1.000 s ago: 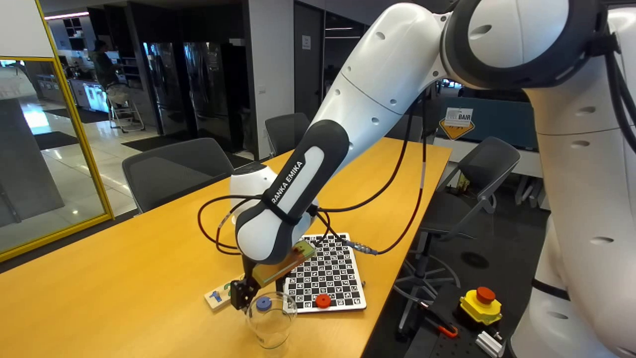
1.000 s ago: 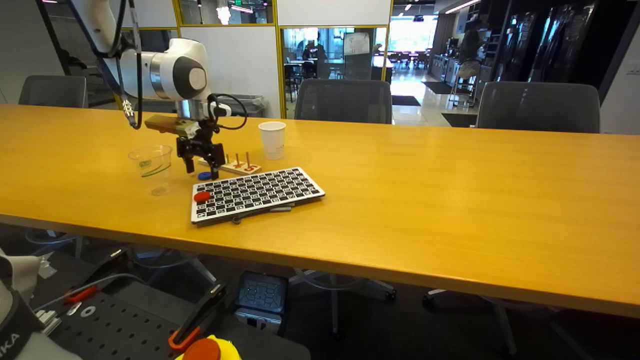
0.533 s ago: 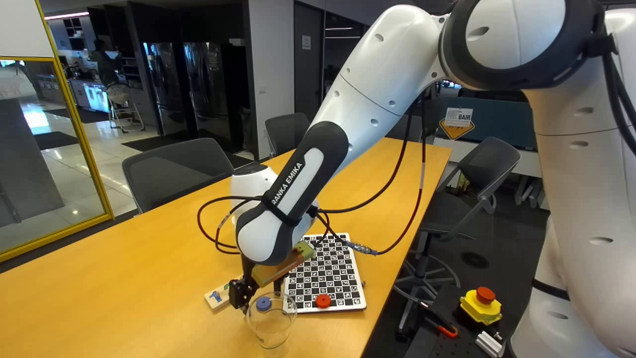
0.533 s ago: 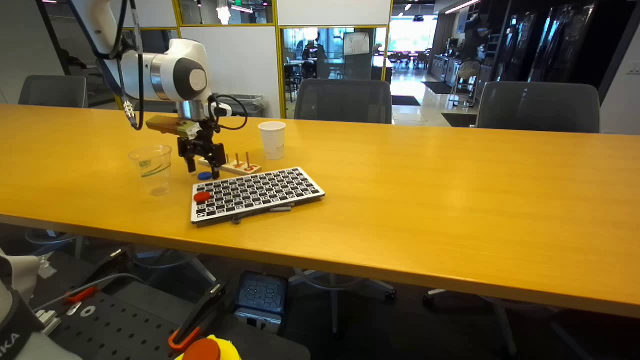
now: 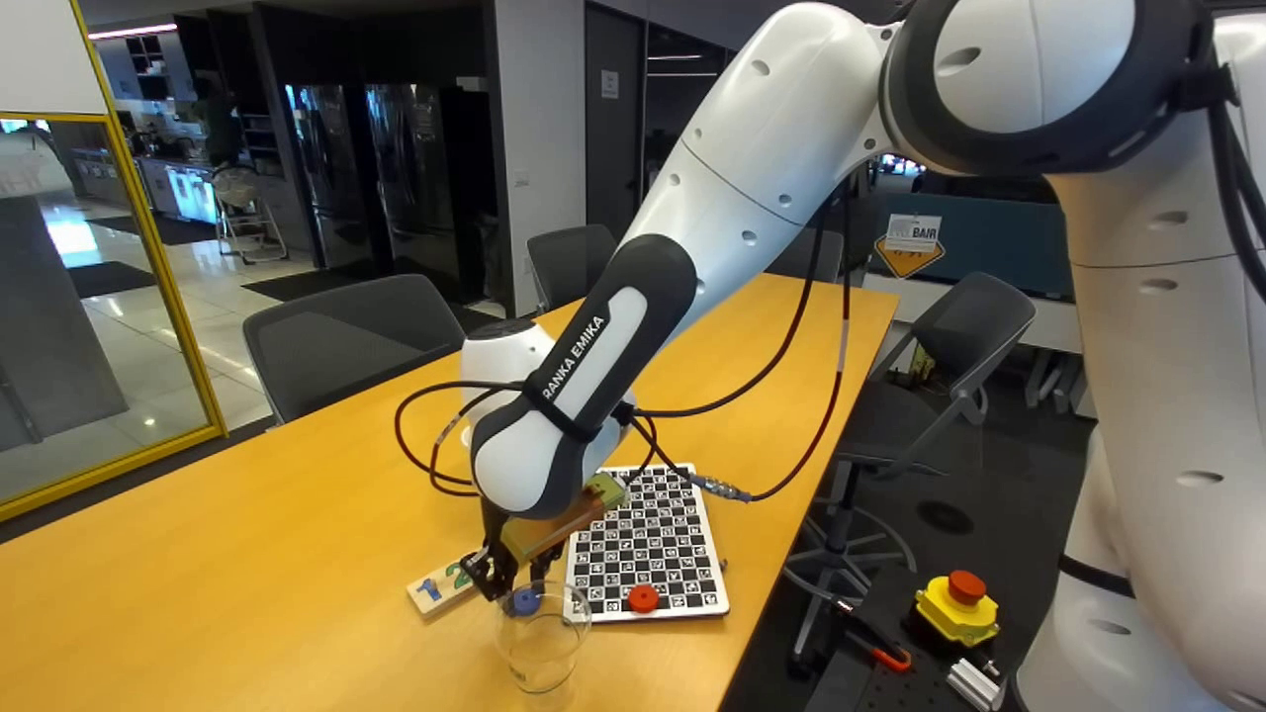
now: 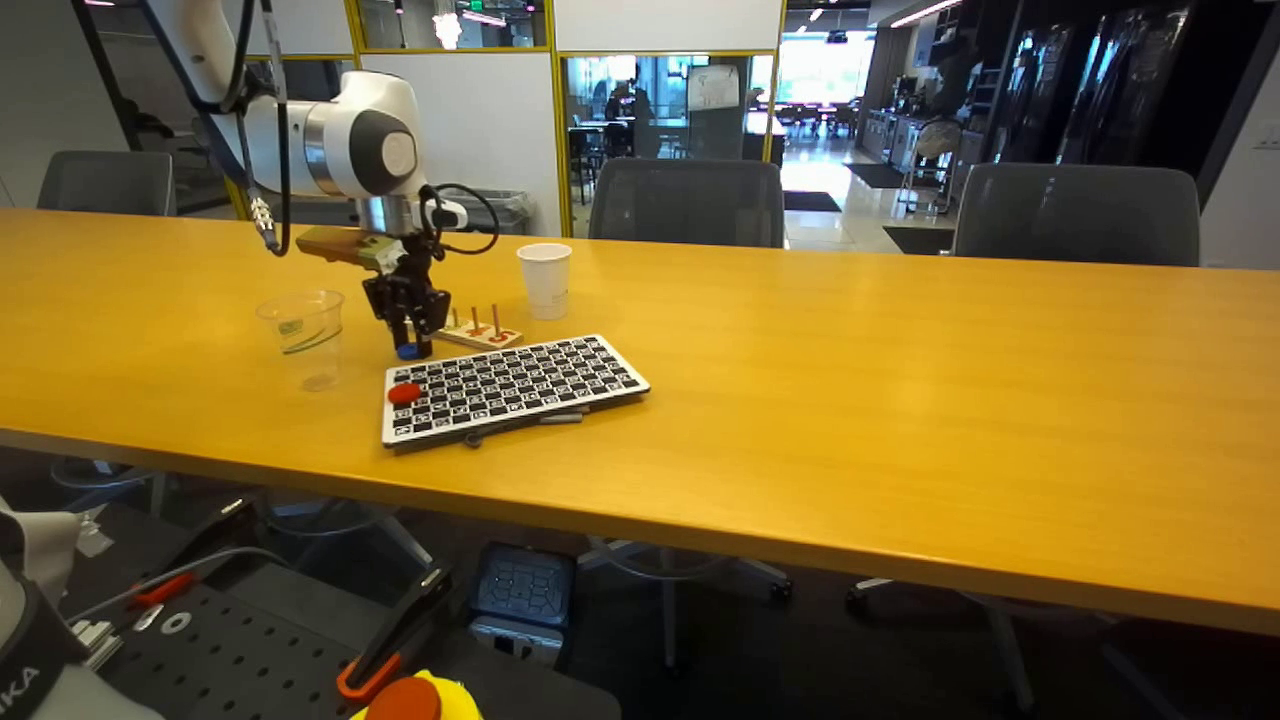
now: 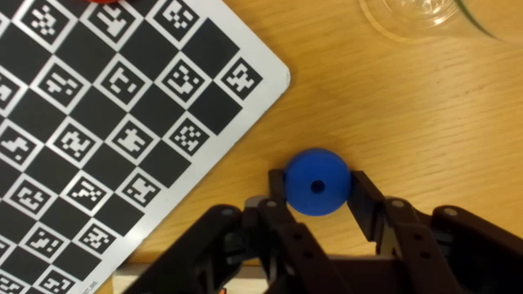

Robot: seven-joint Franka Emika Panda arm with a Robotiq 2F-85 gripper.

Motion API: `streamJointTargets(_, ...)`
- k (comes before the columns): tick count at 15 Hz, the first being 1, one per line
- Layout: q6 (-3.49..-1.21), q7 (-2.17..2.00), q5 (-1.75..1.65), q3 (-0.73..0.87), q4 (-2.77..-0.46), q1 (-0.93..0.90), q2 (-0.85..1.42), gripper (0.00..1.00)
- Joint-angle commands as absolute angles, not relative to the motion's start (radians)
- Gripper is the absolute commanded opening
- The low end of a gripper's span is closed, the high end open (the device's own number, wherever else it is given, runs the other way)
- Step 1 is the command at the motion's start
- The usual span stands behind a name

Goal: Place the orange rings inside the white cup then put the blue ring in the clear cup

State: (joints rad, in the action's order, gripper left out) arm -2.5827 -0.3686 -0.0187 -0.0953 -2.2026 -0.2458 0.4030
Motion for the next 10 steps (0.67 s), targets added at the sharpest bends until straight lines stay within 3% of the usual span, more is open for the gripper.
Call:
streamJointTargets(1,-2.593,-0.39,-0.034,-0.078,-2.203,-0.271,0.395,0.24)
streamJointTargets(10,-2.548,-0.649,-0.137,-0.016,-2.261,-0.353,0.204,0.24)
